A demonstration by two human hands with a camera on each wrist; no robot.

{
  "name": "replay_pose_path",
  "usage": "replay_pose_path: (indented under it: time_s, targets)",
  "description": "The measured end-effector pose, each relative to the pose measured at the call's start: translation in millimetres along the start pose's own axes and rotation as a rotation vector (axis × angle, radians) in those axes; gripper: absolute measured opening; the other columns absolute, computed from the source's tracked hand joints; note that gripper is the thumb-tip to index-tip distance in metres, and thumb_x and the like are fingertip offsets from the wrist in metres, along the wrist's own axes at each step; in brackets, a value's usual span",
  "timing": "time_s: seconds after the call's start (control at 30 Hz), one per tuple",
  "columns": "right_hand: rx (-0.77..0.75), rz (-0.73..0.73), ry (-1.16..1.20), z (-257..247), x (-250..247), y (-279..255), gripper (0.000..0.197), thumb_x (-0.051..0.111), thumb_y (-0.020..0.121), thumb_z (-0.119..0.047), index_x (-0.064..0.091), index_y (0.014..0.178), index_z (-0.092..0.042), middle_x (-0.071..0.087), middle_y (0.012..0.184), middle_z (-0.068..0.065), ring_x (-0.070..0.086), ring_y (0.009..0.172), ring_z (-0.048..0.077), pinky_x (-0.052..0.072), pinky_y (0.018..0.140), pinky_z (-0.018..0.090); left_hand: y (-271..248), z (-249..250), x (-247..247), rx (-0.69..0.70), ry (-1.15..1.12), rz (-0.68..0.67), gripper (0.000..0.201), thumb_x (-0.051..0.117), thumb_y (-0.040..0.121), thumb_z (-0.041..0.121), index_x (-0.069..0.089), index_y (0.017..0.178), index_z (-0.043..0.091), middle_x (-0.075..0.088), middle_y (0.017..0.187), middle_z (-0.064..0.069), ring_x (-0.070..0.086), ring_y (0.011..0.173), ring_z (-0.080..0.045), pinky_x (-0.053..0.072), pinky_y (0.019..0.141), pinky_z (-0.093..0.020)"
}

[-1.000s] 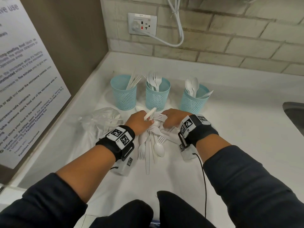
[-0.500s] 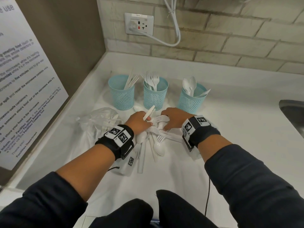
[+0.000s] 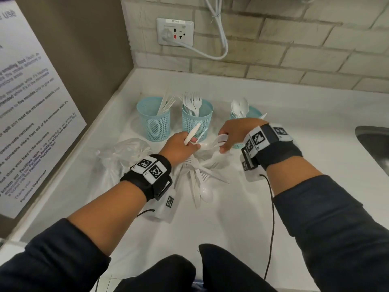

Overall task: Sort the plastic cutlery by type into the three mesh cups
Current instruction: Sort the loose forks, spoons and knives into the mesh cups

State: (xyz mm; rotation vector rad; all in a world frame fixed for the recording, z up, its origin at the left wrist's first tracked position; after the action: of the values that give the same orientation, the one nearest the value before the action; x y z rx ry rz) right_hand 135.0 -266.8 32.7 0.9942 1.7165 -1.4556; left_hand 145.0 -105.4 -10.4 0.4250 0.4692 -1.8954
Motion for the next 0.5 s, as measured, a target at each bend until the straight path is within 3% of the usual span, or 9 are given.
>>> replay_pose_path:
  time_s: [0.1,0.23,0.33,0.43,0.5]
  targets:
    - [-0.006,0.035,0.004,-2.0,-21.4,-9.0,0.017,0.073,0.076,-0.034,0.067,0.088,-0.024,0.065,0.086,-0.006,0.058,0.083,0.016,0.044,0.075,0.03,-2.0,14.5,-5.7,0.042,-0.074,0.019,0.01,0.06,0.088,0.022,0.059,0.094,0.014,0.054,0.078,0.005,0.05,0.069,-0.007,0.038,0.059,-0.015]
    - [-0.025,0.069,0.069,-2.2,-37.9,-12.9,0.012,0.075,0.075,-0.034,0.067,0.083,-0.03,0.066,0.09,-0.008,0.059,0.094,0.016,0.044,0.09,0.033,-3.3,22.8,-11.1,0.008,-0.25,-0.008,0.009,0.056,0.09,0.023,0.059,0.097,0.018,0.055,0.078,0.007,0.045,0.067,-0.007,0.035,0.058,-0.021]
    - [-0.039,0.086,0.121,-4.3,-45.3,-17.1,0.017,0.072,0.078,-0.033,0.069,0.093,-0.026,0.067,0.101,-0.005,0.058,0.101,0.017,0.041,0.095,0.034,-5.3,27.3,-9.6,-0.034,-0.388,-0.128,0.024,0.043,0.095,0.036,0.06,0.105,0.022,0.062,0.085,0.007,0.04,0.071,-0.009,0.033,0.061,-0.024]
    - [-0.062,0.112,0.158,-7.4,-53.1,-19.2,0.02,0.07,0.081,-0.033,0.069,0.098,-0.023,0.068,0.102,-0.002,0.058,0.103,0.02,0.041,0.097,0.036,-5.6,30.8,-4.8,-0.053,-0.432,-0.252,0.047,0.029,0.094,0.055,0.063,0.102,0.023,0.064,0.089,0.005,0.039,0.07,-0.008,0.031,0.062,-0.024]
    - [-0.093,0.122,0.23,-7.3,-56.7,-19.4,0.023,0.068,0.082,-0.032,0.07,0.102,-0.02,0.069,0.103,-0.001,0.059,0.101,0.02,0.041,0.096,0.035,-6.5,31.6,-1.4,-0.04,-0.406,-0.296,0.054,0.03,0.089,0.064,0.065,0.101,0.024,0.068,0.099,0.0,0.04,0.069,-0.008,0.032,0.061,-0.024]
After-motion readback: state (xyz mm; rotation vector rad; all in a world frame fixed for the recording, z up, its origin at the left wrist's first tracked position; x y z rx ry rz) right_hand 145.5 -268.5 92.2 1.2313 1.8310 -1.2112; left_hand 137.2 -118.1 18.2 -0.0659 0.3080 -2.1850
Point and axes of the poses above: each hand's wrist, its own y-axis towards the middle knuckle, its own x-axis out of the palm, z = x × y, the point moved 5 cm from there along y, towards the middle knuckle
